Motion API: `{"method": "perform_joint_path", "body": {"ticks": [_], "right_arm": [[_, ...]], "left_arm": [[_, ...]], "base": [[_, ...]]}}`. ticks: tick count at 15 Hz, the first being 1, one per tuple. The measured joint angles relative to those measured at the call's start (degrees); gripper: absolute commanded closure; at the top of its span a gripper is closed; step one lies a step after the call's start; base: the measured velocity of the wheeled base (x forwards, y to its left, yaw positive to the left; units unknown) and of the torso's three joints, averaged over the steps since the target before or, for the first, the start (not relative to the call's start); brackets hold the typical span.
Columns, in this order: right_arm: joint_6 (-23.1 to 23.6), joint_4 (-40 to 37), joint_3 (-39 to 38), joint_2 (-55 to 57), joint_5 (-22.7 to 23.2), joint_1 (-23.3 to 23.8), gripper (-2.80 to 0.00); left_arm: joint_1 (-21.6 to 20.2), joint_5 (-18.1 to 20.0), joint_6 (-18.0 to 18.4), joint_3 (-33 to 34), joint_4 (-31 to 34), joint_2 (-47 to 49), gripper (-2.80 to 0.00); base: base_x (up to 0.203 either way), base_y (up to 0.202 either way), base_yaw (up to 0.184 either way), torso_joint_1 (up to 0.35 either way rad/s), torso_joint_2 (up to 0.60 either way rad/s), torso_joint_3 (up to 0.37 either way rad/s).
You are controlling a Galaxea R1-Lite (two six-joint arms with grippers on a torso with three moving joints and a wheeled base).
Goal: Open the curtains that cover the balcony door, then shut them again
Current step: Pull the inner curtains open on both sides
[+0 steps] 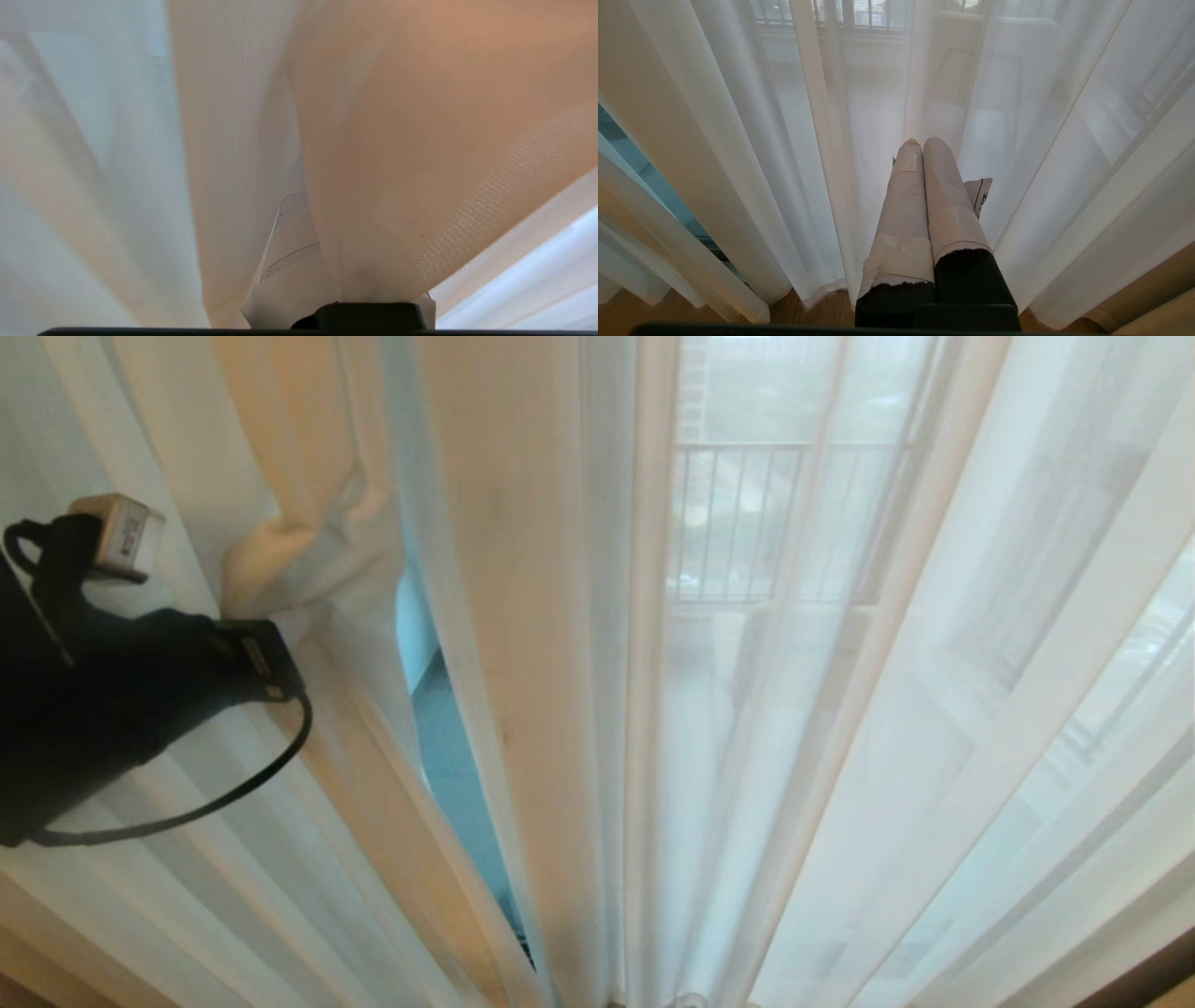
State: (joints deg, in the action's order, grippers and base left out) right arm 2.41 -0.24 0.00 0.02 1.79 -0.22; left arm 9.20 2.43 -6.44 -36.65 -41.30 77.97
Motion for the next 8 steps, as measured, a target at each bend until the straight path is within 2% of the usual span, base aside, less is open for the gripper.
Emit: {"method": "perform_joint_path", "body": {"ticks": [5,8], "right_arm": [[0.0,0.0,0.0,0.0,0.02,0.0,0.0],[0.0,0.0,0.0,0.0,0.02,-0.02,0.0]], "left_arm": [[-3.75,0.02,0.01,2.65,0.33,-4.5,0.0],[-4.05,-0.09,0.0,3.27,4.36,-7.97,0.0]], "base": [[0.0,0.0,0.0,0.0,0.0,0.0],[0.0,0.0,0.0,0.0,0.0,0.0]]}}
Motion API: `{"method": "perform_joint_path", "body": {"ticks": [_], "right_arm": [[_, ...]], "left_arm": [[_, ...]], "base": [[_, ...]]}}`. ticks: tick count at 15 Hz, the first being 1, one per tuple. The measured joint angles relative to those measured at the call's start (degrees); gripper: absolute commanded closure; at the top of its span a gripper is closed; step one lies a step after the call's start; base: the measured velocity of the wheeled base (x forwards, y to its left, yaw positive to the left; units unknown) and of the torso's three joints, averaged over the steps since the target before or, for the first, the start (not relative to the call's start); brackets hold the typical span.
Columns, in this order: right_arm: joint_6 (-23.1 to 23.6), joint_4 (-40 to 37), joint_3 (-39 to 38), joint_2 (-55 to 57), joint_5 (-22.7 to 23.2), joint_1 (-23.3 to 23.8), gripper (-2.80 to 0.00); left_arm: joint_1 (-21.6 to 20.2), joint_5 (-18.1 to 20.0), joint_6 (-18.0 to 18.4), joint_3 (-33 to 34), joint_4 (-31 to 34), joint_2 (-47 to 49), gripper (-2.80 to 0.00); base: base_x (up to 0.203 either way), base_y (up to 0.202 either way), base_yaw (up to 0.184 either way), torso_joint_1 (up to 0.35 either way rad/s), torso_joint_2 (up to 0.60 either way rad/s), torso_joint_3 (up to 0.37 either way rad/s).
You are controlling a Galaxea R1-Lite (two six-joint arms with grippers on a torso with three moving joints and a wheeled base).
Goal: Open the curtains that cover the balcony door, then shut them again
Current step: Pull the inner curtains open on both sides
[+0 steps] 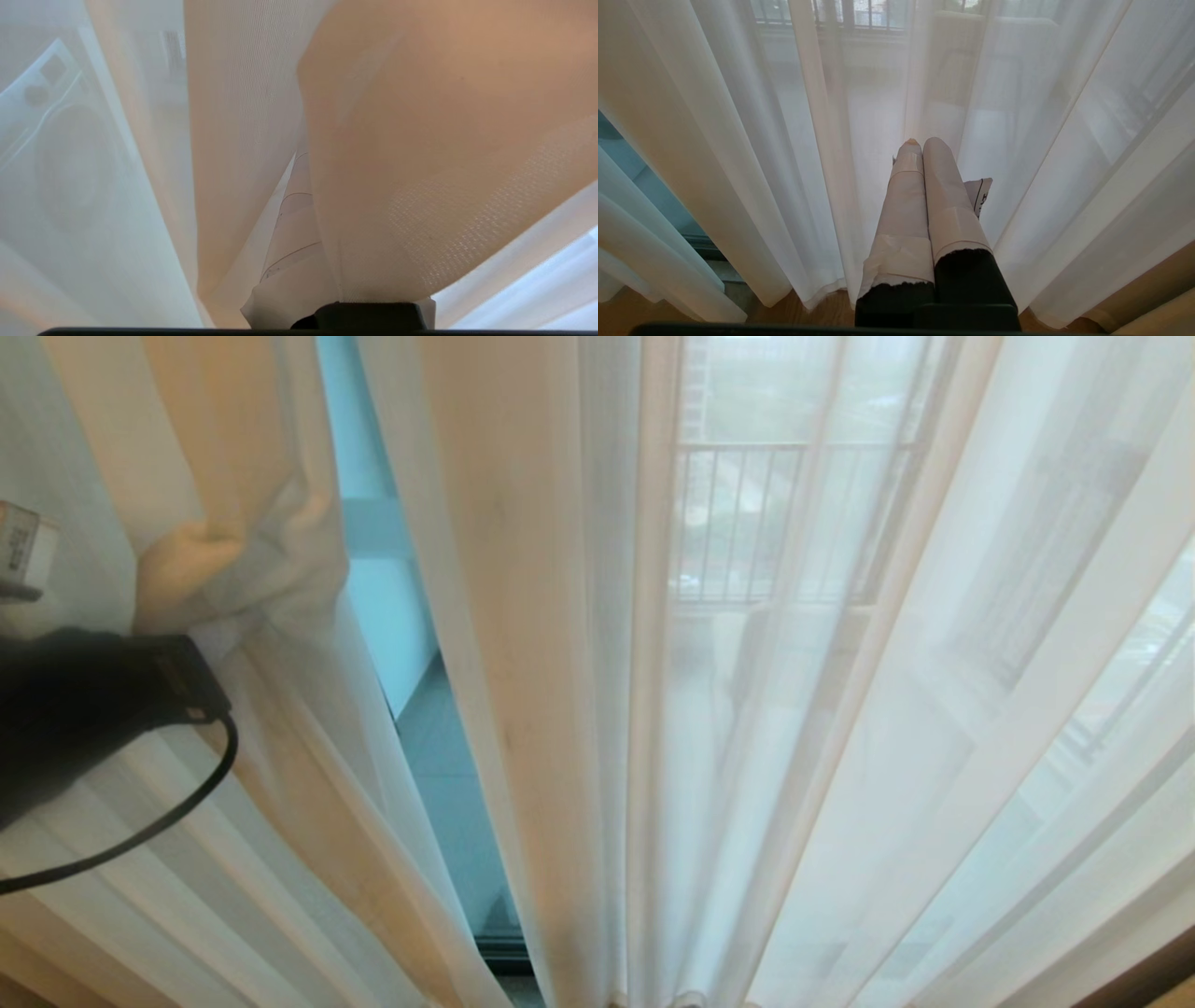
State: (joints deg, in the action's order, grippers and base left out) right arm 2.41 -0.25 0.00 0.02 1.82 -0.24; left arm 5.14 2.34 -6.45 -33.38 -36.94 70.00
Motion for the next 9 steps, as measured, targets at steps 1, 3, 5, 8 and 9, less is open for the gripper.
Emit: {"method": "perform_joint_path", "body": {"ticks": [1,3,5,8,9], "right_arm": [[0.01,0.0,0.0,0.0,-0.01,0.0,0.0],[0.01,0.01,0.0,0.0,0.0,0.0,0.0],[0.01,0.0,0.0,0.0,0.01,0.0,0.0],[0.01,0.01,0.0,0.0,0.0,0.0,0.0],[0.01,0.0,0.0,0.0,0.0,0.0,0.0]], "left_arm": [[-0.02,-0.02,0.0,0.25,0.97,-1.17,0.0],[-0.05,-0.06,0.06,0.5,1.37,-3.22,0.0],[0.0,-0.02,0.26,0.52,1.47,-4.69,0.0],[0.06,0.0,1.19,0.61,1.51,-6.79,0.0],[0.09,0.02,1.35,0.67,1.55,-7.52,0.0]], "base": [[0.0,0.0,0.0,0.0,0.0,0.0],[0.0,0.0,0.0,0.0,0.0,0.0],[0.0,0.0,0.0,0.0,0.0,0.0],[0.0,0.0,0.0,0.0,0.0,0.0],[0.0,0.0,0.0,0.0,0.0,0.0]]}}
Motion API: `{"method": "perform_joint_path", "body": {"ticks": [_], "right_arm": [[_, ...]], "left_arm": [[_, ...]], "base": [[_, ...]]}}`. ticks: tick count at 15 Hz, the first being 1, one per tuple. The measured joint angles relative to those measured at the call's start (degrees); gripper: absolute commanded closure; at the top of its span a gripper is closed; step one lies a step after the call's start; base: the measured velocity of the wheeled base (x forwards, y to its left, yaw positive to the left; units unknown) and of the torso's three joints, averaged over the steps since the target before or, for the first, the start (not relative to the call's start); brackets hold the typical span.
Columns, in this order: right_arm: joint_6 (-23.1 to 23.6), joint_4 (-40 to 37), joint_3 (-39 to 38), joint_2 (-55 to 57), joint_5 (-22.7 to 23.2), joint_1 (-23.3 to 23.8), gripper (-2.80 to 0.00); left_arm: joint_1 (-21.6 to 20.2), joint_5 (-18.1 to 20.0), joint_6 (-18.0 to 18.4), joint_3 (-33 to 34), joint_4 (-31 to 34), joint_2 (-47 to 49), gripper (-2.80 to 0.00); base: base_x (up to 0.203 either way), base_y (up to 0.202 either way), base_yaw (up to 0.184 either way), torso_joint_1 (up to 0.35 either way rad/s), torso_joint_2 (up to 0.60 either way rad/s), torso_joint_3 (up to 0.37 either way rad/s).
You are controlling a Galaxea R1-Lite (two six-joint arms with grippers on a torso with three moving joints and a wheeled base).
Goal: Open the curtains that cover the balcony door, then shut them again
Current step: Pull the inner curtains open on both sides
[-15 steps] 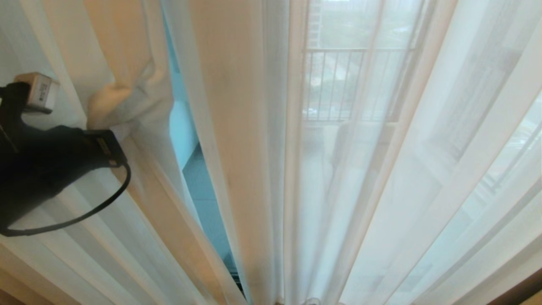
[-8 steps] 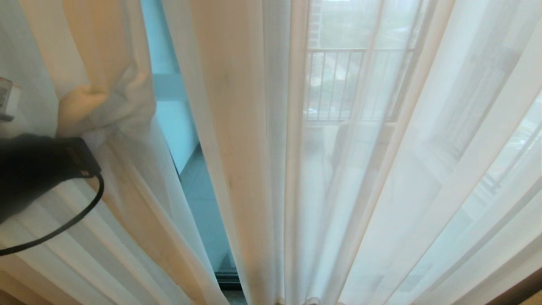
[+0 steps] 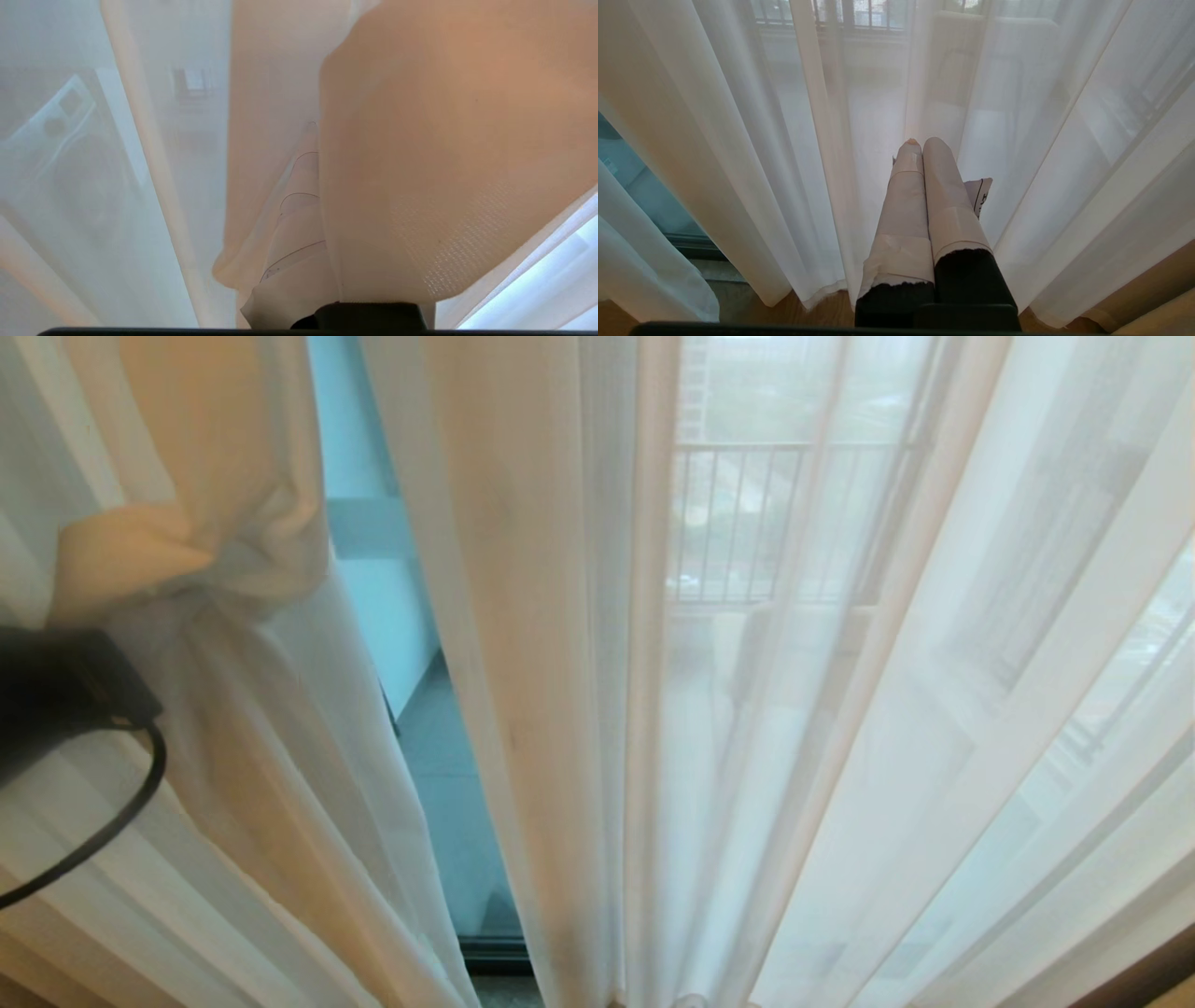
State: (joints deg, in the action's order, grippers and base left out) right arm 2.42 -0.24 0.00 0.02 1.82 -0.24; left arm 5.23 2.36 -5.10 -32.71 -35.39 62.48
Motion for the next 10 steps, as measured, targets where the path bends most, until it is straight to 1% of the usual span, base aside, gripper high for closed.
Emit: {"method": "perform_joint_path", "body": {"ticks": [3,8,10], "right_arm": [[0.0,0.0,0.0,0.0,0.0,0.0,0.0],[0.01,0.0,0.0,0.0,0.0,0.0,0.0],[-0.01,0.02,0.0,0.0,-0.02,0.0,0.0]], "left_arm": [[0.04,0.14,2.27,1.61,-0.02,-2.24,0.0],[-0.02,-0.11,2.4,3.77,-0.07,-5.26,0.0],[-0.05,-1.83,2.6,4.21,-0.04,-5.97,0.0]], "base": [[0.0,0.0,0.0,0.0,0.0,0.0],[0.0,0.0,0.0,0.0,0.0,0.0],[0.0,0.0,0.0,0.0,0.0,0.0]]}}
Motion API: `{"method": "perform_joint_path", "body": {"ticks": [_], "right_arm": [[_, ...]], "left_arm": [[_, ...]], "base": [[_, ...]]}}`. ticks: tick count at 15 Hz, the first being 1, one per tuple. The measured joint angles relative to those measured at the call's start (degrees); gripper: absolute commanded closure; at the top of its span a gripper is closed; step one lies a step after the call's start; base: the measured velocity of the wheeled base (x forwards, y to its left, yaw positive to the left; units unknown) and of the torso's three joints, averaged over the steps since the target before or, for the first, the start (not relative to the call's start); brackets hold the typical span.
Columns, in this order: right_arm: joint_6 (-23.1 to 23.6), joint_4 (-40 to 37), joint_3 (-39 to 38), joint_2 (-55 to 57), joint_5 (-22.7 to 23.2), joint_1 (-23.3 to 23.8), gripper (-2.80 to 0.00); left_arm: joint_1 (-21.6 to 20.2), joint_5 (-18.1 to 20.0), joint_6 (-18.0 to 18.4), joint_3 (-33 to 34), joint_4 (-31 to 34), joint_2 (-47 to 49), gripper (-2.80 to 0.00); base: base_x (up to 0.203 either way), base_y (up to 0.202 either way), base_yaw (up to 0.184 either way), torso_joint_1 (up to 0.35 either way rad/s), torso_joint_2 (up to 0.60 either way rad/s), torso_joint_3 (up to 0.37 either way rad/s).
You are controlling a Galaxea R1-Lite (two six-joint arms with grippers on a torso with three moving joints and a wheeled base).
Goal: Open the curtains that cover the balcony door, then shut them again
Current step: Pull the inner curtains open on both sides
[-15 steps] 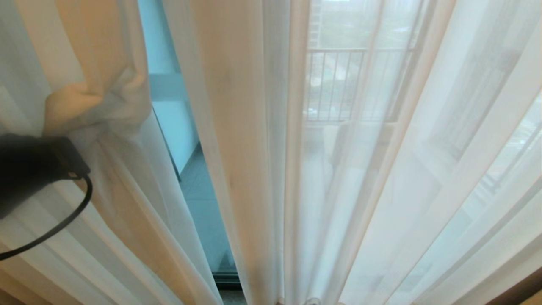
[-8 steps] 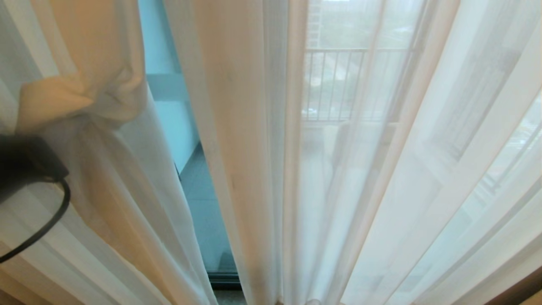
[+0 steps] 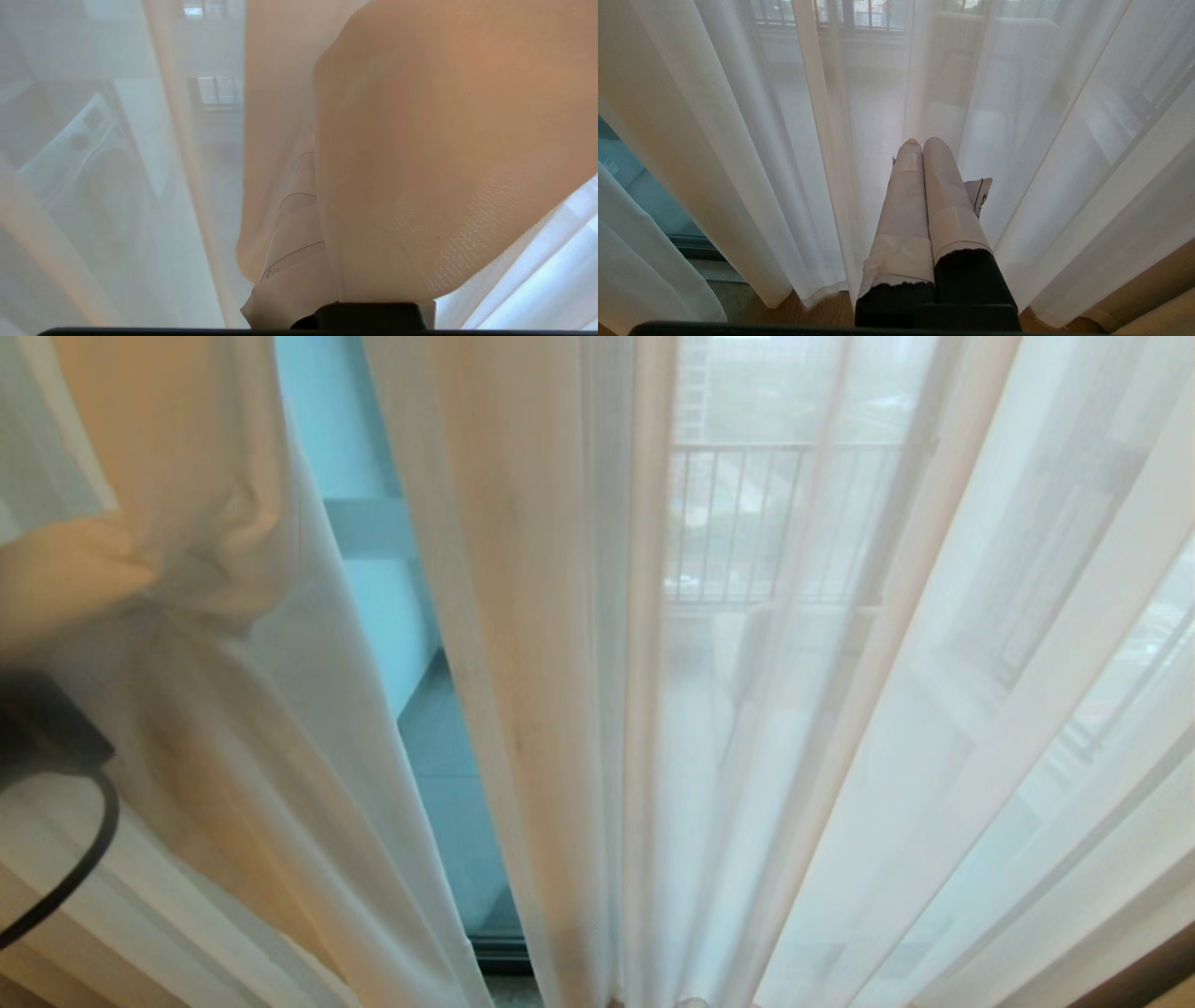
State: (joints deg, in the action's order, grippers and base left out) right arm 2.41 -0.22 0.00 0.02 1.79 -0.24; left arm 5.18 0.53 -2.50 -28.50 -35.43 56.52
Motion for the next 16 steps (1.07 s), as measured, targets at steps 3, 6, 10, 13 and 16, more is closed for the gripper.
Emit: {"method": "perform_joint_path", "body": {"ticks": [3,6,10,13,16], "right_arm": [[0.0,-0.02,0.0,0.0,0.02,0.0,0.0],[0.01,-0.02,0.0,0.0,0.02,0.0,0.0],[0.01,-0.05,0.0,0.0,0.01,0.0,0.0],[0.0,-0.05,0.0,0.0,0.02,0.0,0.0],[0.0,-0.02,0.0,0.0,0.02,0.0,0.0]], "left_arm": [[0.0,-2.26,0.15,0.23,0.06,-0.75,0.0],[0.0,-2.37,0.16,0.2,0.06,-1.06,0.0],[0.0,-2.39,0.17,0.05,0.04,-1.17,0.0],[0.0,-2.39,0.16,0.05,0.06,-1.08,0.0],[0.0,-2.42,0.16,0.05,0.04,-0.64,0.0]], "base": [[0.0,0.0,0.0,0.0,0.0,0.0],[0.0,0.0,0.0,0.0,0.0,0.0],[0.0,0.0,0.0,0.0,0.0,0.0],[0.0,0.0,0.0,0.0,0.0,0.0],[0.0,0.0,0.0,0.0,0.0,0.0]]}}
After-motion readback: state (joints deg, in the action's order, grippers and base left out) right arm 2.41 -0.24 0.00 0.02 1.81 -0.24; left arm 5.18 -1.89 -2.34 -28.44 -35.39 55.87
